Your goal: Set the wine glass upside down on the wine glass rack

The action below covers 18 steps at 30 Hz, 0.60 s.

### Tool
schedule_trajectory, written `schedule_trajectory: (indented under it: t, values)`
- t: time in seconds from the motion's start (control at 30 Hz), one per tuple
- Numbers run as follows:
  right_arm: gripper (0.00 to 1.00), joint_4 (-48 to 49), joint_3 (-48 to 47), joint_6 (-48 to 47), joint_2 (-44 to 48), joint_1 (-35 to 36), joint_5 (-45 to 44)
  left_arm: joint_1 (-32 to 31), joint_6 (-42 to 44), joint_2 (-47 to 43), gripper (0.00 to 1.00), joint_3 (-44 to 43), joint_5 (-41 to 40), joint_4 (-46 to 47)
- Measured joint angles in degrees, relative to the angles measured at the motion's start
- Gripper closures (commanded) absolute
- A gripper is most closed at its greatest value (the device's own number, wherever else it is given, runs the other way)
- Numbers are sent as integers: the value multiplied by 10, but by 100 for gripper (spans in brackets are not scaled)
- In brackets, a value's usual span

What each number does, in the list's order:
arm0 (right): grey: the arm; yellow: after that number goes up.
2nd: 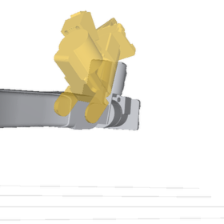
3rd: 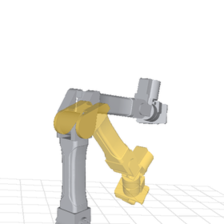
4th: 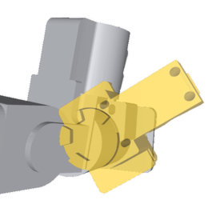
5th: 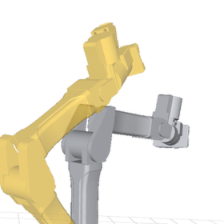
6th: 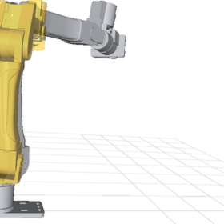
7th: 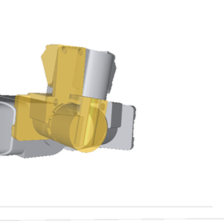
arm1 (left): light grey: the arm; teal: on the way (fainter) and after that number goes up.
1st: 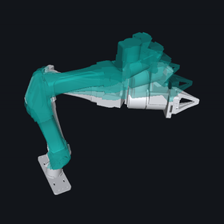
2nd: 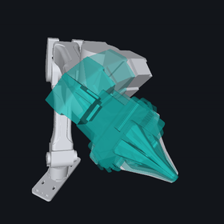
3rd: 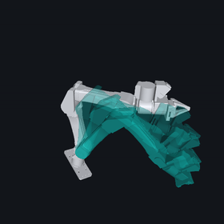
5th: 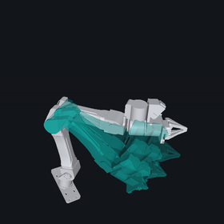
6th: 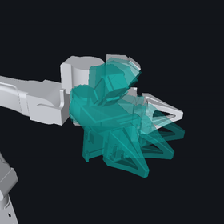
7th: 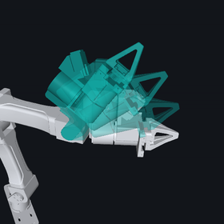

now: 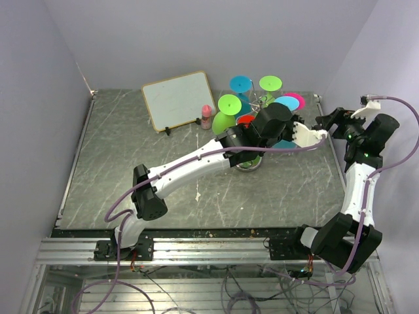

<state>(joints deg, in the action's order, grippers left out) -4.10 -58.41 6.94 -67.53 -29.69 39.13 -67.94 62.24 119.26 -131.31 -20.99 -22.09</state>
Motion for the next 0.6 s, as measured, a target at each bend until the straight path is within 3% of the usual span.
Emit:
schedule_trajectory:
  t: [0.6]
  values:
    - [21,4,0,2,0,0,7,10,-15,-26,93,46,26,-27]
